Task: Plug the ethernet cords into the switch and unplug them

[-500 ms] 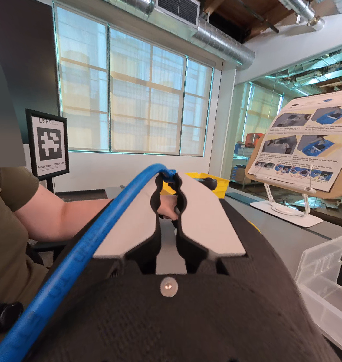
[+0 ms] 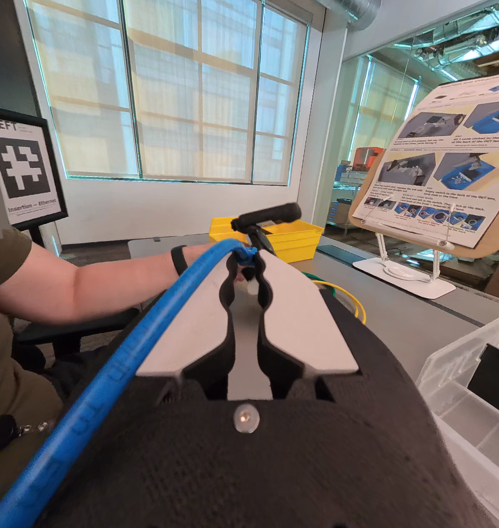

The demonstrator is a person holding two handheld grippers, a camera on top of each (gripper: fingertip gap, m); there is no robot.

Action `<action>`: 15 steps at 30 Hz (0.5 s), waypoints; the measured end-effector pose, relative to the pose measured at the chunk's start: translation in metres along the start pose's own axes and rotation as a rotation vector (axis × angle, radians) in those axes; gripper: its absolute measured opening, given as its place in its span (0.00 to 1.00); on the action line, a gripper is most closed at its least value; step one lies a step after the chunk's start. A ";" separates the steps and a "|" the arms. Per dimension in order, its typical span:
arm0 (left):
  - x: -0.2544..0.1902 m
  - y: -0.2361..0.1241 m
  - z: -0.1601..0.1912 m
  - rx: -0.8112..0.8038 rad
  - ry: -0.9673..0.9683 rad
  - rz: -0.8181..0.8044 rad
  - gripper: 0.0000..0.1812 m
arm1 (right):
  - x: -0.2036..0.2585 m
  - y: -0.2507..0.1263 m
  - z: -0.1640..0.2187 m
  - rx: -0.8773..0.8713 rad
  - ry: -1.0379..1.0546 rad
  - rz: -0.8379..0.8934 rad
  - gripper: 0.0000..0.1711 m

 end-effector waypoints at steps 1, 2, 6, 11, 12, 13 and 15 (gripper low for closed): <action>0.000 -0.006 -0.008 -0.038 -0.027 0.056 0.45 | -0.006 0.003 0.001 -0.001 0.008 0.002 0.07; -0.001 -0.012 -0.017 -0.076 -0.051 0.113 0.45 | -0.011 0.006 0.001 -0.007 0.014 0.001 0.07; -0.003 -0.037 -0.052 -0.230 -0.112 0.289 0.45 | -0.036 0.021 0.001 -0.040 0.045 -0.016 0.06; 0.003 -0.046 -0.082 -0.324 -0.143 0.356 0.45 | -0.074 0.049 -0.006 -0.059 0.062 -0.025 0.06; 0.003 -0.046 -0.087 -0.330 -0.150 0.374 0.45 | -0.082 0.056 -0.008 -0.050 0.053 -0.022 0.06; 0.004 -0.046 -0.092 -0.333 -0.158 0.389 0.45 | -0.089 0.063 -0.011 -0.037 0.036 -0.022 0.06; 0.005 -0.047 -0.104 -0.351 -0.154 0.406 0.45 | -0.101 0.078 -0.021 -0.010 -0.008 -0.038 0.07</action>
Point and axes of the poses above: each gripper's, where its closed fingertips meet, y out along the fingers, z out of its underside, x = y × z across the jaws, the point moved 6 cm from there along -y, back along the fingers, and after that the axes turned 2 degrees about -x, right-handed, at the moved point
